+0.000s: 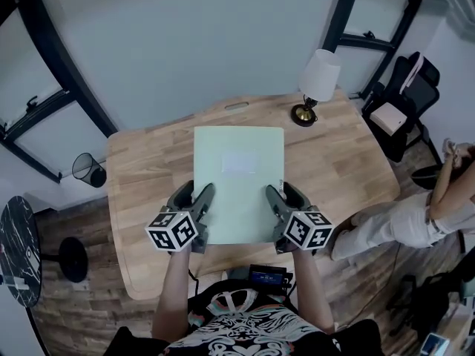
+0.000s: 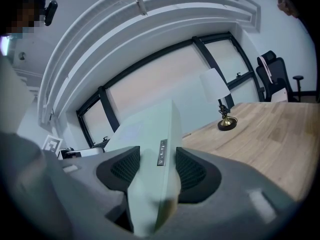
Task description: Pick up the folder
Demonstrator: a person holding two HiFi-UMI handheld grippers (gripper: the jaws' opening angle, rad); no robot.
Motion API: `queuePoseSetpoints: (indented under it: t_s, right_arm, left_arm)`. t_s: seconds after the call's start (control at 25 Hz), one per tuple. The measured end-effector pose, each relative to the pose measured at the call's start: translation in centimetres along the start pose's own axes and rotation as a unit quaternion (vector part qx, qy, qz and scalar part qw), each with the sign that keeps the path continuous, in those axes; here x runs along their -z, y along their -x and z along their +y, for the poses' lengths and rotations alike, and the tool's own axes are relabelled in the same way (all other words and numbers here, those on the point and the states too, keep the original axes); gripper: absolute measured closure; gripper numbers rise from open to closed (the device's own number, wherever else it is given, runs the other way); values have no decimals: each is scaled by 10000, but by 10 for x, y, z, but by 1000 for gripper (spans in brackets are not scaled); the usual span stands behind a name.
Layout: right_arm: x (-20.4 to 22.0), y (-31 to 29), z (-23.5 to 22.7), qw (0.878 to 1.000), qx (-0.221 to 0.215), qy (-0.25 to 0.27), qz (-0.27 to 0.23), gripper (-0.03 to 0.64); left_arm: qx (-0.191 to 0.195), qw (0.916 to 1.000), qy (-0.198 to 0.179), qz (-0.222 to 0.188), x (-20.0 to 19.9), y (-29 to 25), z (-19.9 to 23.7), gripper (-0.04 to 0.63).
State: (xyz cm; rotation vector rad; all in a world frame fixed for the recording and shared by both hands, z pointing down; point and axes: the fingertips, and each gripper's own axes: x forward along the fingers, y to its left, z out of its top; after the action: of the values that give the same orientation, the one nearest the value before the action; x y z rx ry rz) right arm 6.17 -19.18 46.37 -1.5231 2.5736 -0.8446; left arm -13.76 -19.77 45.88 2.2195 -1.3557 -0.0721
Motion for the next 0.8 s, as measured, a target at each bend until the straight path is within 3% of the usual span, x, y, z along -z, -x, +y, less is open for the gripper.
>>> queuePoseSetpoints:
  t_s: [0.8]
  right_arm:
    - [-6, 6, -7, 9999, 100, 56, -40, 394]
  left_arm:
    - [81, 10000, -28, 3, -3, -8, -9, 341]
